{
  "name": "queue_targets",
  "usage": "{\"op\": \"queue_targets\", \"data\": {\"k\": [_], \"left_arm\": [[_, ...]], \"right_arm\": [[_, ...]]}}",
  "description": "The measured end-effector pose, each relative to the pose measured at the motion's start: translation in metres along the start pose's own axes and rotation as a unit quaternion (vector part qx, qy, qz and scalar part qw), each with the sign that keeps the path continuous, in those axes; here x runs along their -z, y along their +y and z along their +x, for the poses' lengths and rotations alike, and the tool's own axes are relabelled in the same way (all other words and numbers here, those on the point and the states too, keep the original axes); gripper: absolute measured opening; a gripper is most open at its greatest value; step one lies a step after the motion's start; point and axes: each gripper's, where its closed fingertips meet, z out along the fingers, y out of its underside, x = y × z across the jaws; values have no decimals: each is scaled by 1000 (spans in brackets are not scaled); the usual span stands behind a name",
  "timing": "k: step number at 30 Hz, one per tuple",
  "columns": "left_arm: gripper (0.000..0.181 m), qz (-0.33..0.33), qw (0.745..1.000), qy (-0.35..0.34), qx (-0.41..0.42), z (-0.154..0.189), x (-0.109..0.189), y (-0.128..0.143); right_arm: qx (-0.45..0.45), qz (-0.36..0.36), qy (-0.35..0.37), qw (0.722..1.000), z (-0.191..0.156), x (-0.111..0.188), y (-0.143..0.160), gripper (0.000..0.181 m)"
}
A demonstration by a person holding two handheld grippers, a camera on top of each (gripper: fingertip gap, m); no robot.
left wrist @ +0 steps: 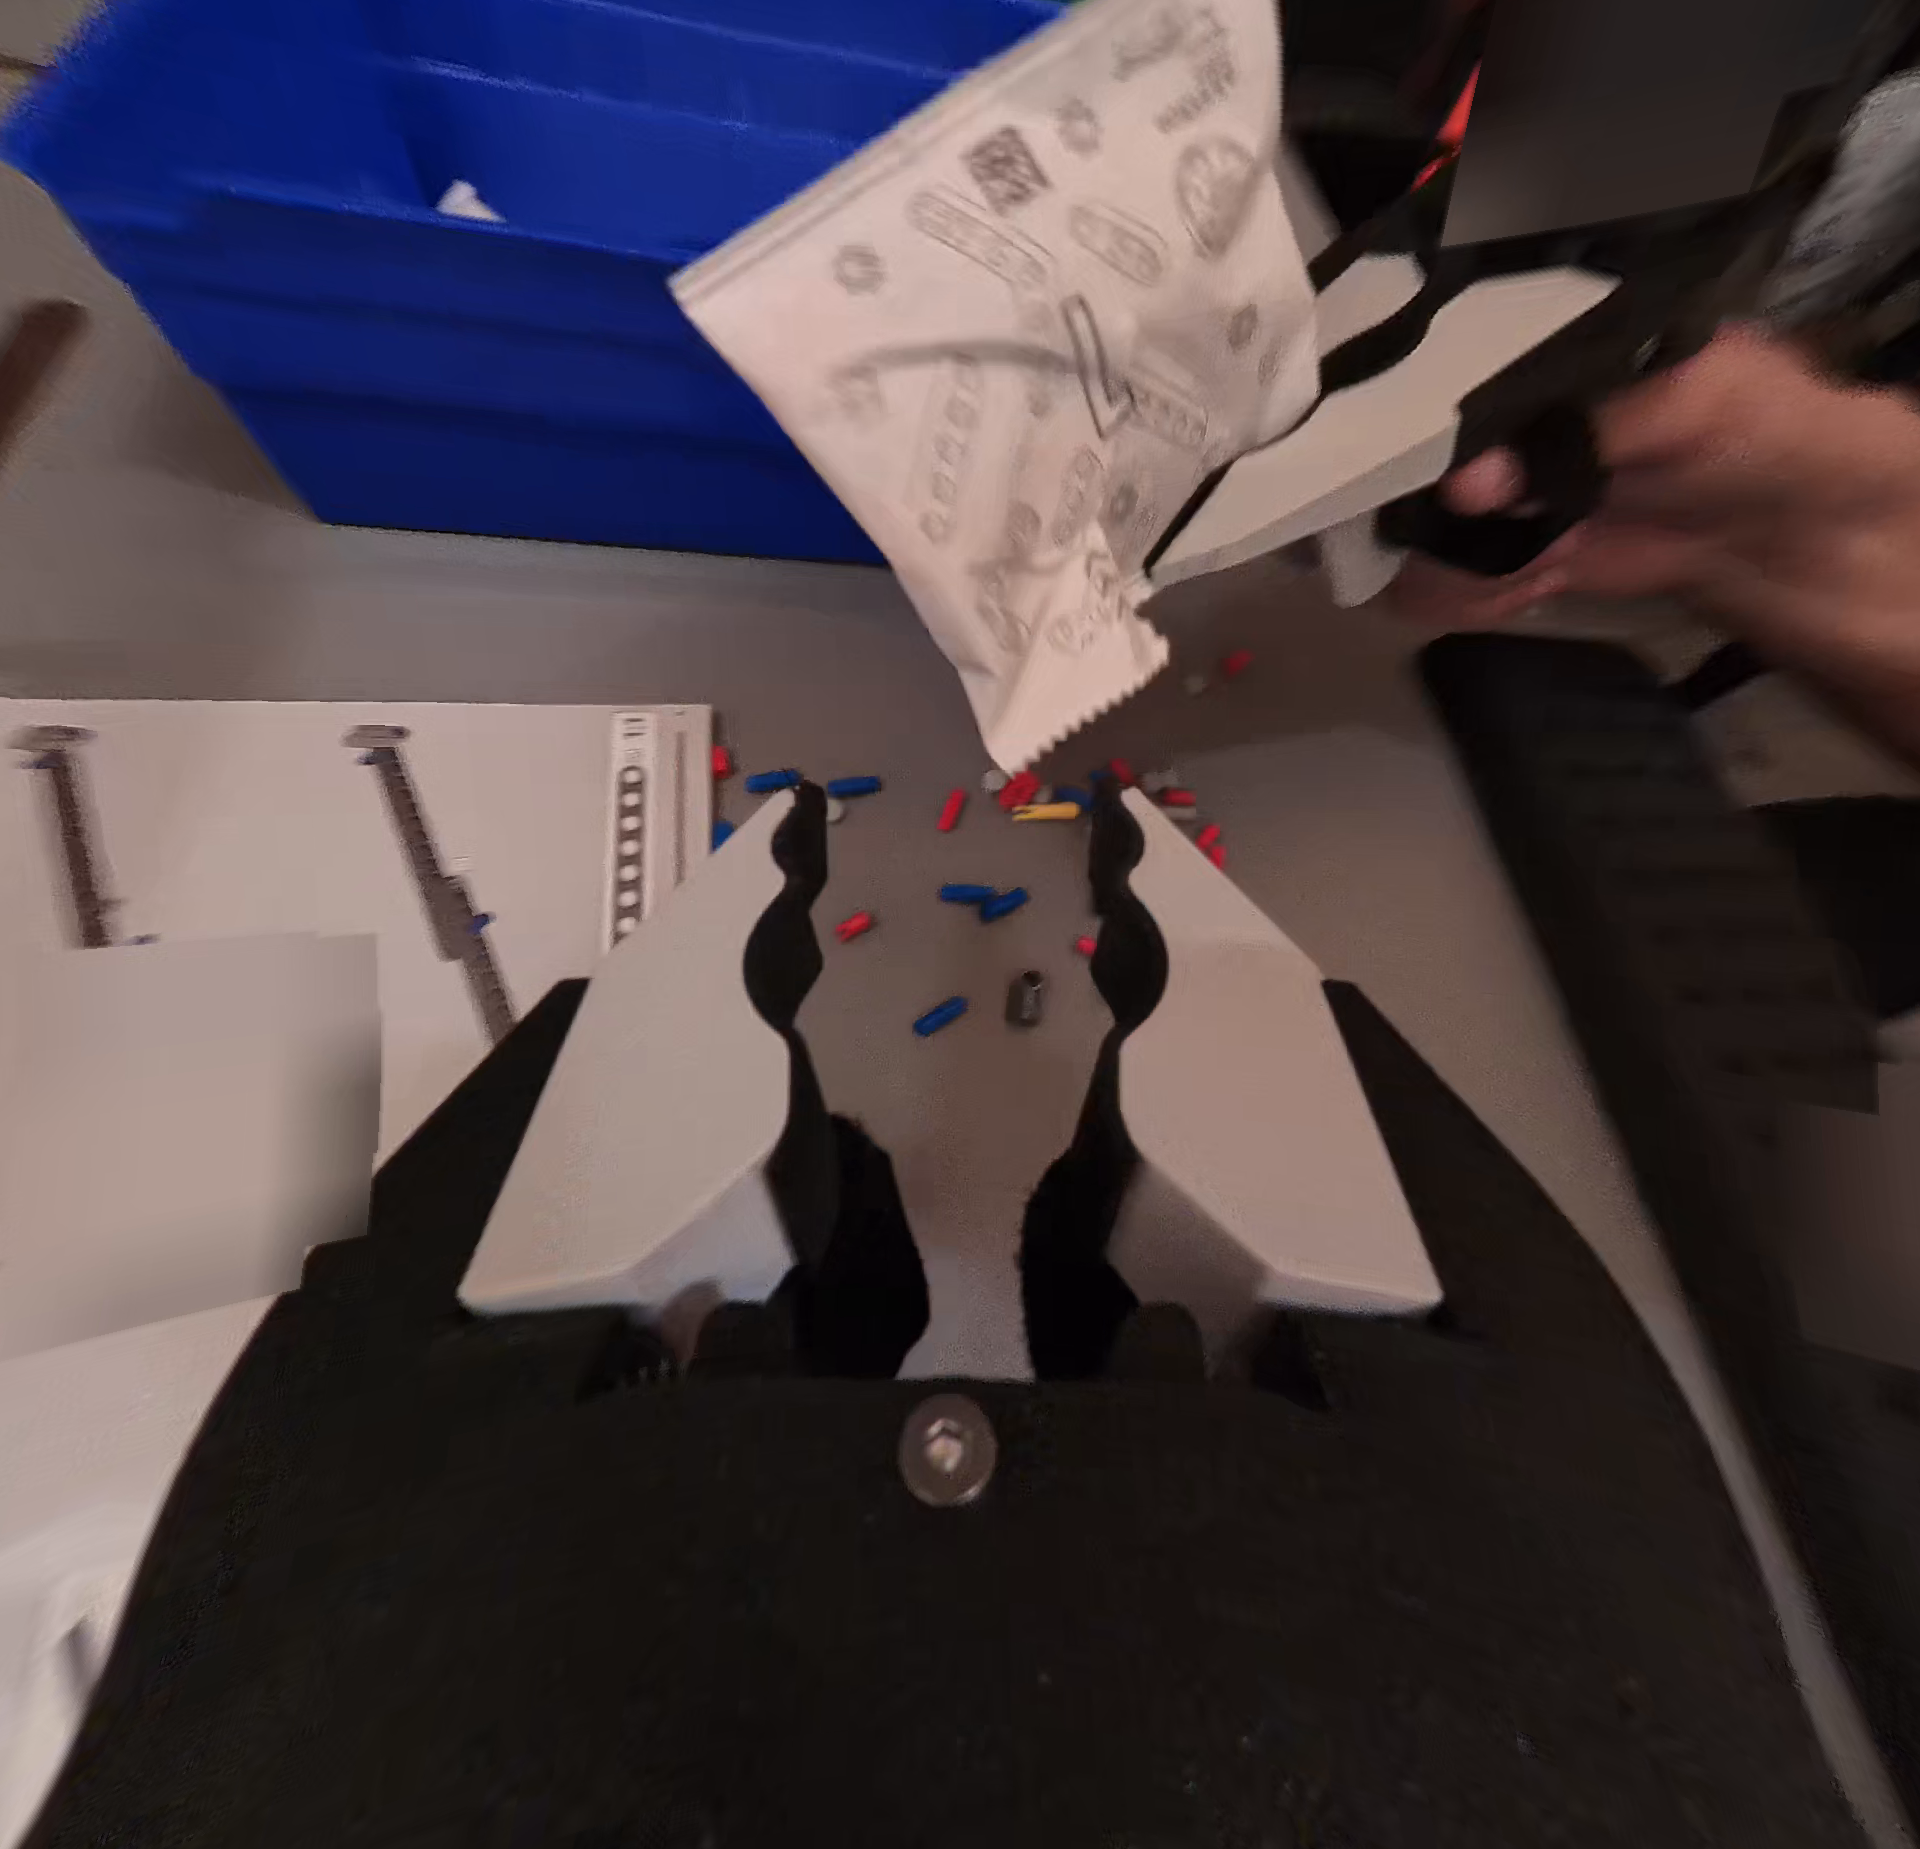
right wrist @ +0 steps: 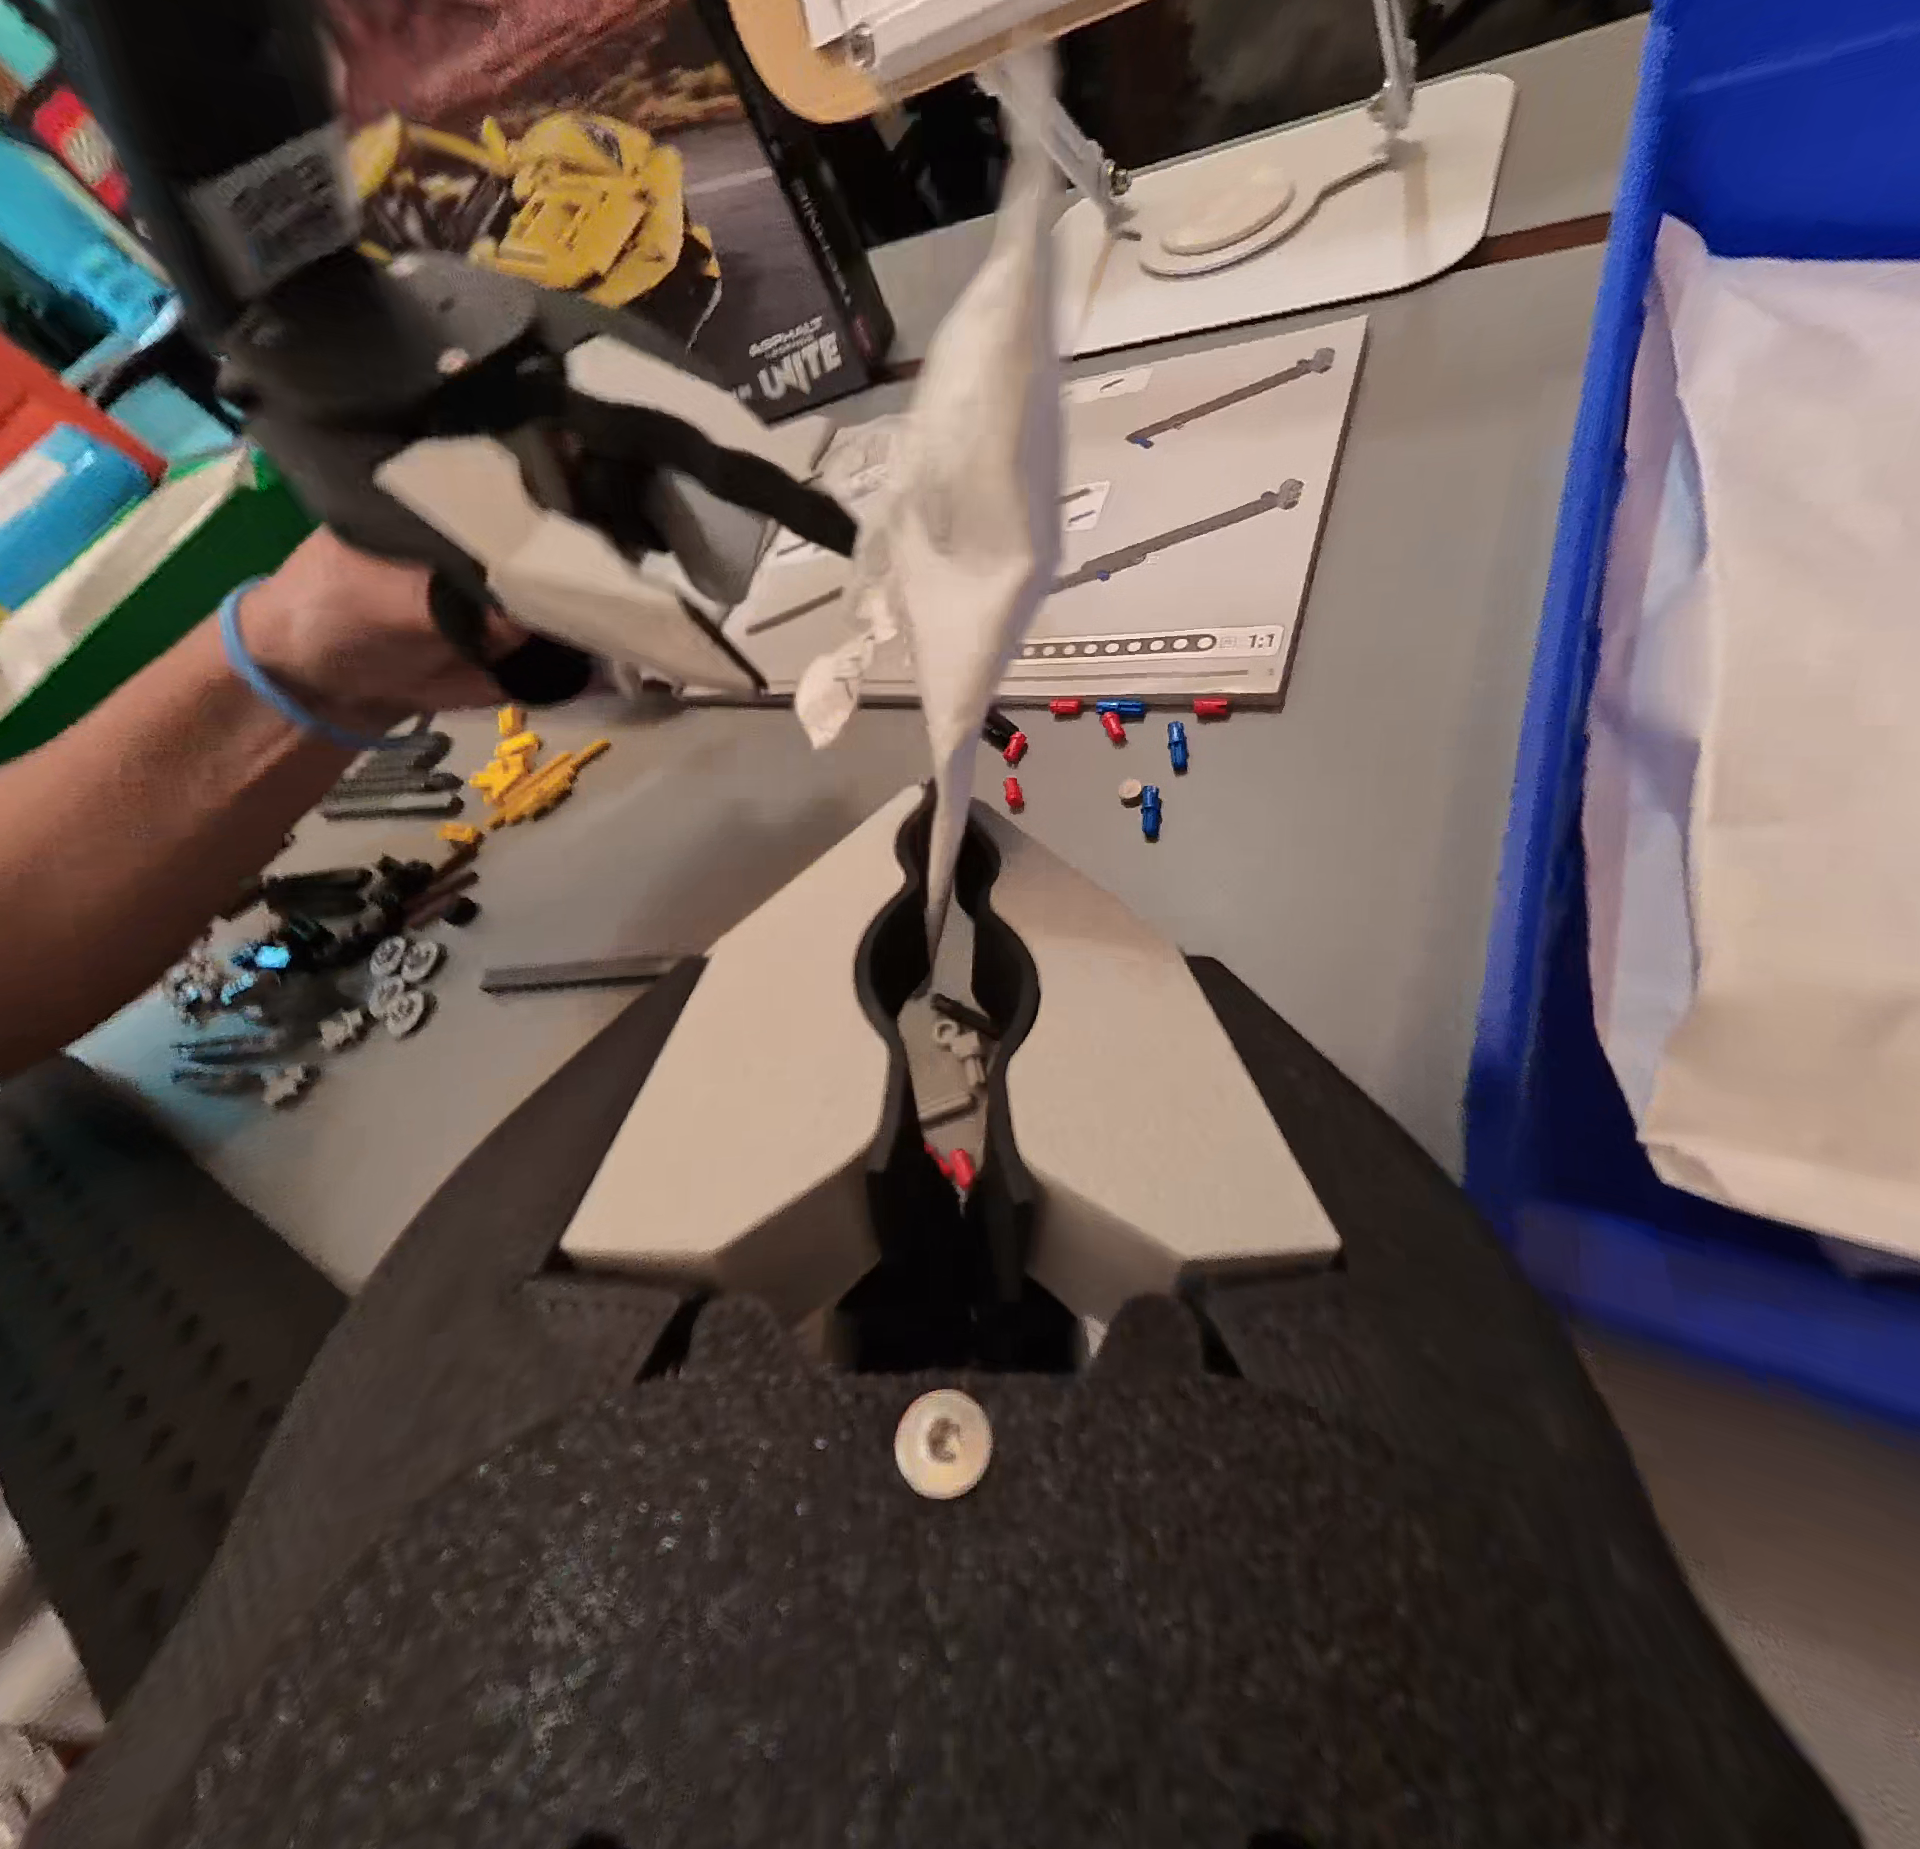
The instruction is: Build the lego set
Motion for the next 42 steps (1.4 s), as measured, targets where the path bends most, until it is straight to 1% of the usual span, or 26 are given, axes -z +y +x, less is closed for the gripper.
{"op": "queue_targets", "data": {"k": [3, 4, 6, 8, 10, 12, 14, 15, 16, 17, 18, 21, 22, 24, 26, 29, 33, 36, 37, 39, 42], "left_arm": [[62, -32, 992, -102, -73, 7, -2, 4], [62, -36, 984, -141, -101, 8, -4, 3], [57, -56, 957, -215, -185, 7, -7, 3], [39, -78, 924, -257, -273, 8, -11, 3], [22, -97, 893, -272, -345, 10, -15, 5], [19, -105, 866, -283, -399, 9, -19, 5], [15, -117, 852, -286, -422, 7, -23, 7], [5, -117, 847, -287, -433, 7, -25, 6], [0, -116, 842, -290, -441, 6, -26, 6], [0, -111, 843, -286, -442, 6, -26, 5], [0, -106, 857, -270, -427, 6, -27, 7], [0, -74, 929, -191, -309, 3, -24, 10], [0, -63, 946, -166, -273, 0, -20, 9], [0, -56, 962, -131, -235, -8, -13, 8], [0, -60, 966, -104, -229, -14, -13, 11], [0, -79, 966, -95, -228, -29, -18, 20], [0, -73, 971, -83, -210, -44, -27, 22], [0, -96, 964, -89, -231, -51, -41, 33], [0, -100, 963, -91, -234, -54, -42, 35], [0, -92, 966, -89, -226, -59, -44, 34], [0, -87, 969, -90, -215, -67, -45, 35]], "right_arm": [[-40, 10, 31, 999, -3, -5, -1, 0], [-44, 10, 37, 998, -6, -8, 1, 0], [-52, 5, 54, 997, -6, -15, 6, 0], [-78, 3, 45, 996, -10, -19, 10, 0], [-97, 2, 34, 995, -13, -20, 12, 0], [-92, -5, 28, 995, -16, -19, 15, 0], [-89, -12, 22, 996, -18, -19, 18, 0], [-91, -18, 20, 996, -19, -19, 21, 0], [-89, -21, 26, 995, -16, -19, 23, 0], [-85, -25, 34, 995, -13, -18, 27, 0], [-83, -29, 39, 995, -10, -17, 30, 0], [-61, -51, 58, 995, 2, -13, 46, 0], [-47, -57, 68, 995, 7, -11, 50, 0], [-30, -65, 68, 995, 9, -10, 54, 0], [-14, -72, 72, 995, 10, -12, 54, 0], [3, -76, 85, 994, 15, -14, 50, 0], [10, -84, 109, 990, 27, -16, 52, 0], [51, -100, 152, 982, 39, -18, 55, 0], [58, -98, 157, 981, 40, -17, 55, 0], [38, -89, 142, 985, 38, -17, 55, 0], [32, -91, 137, 986, 42, -14, 58, 0]]}}
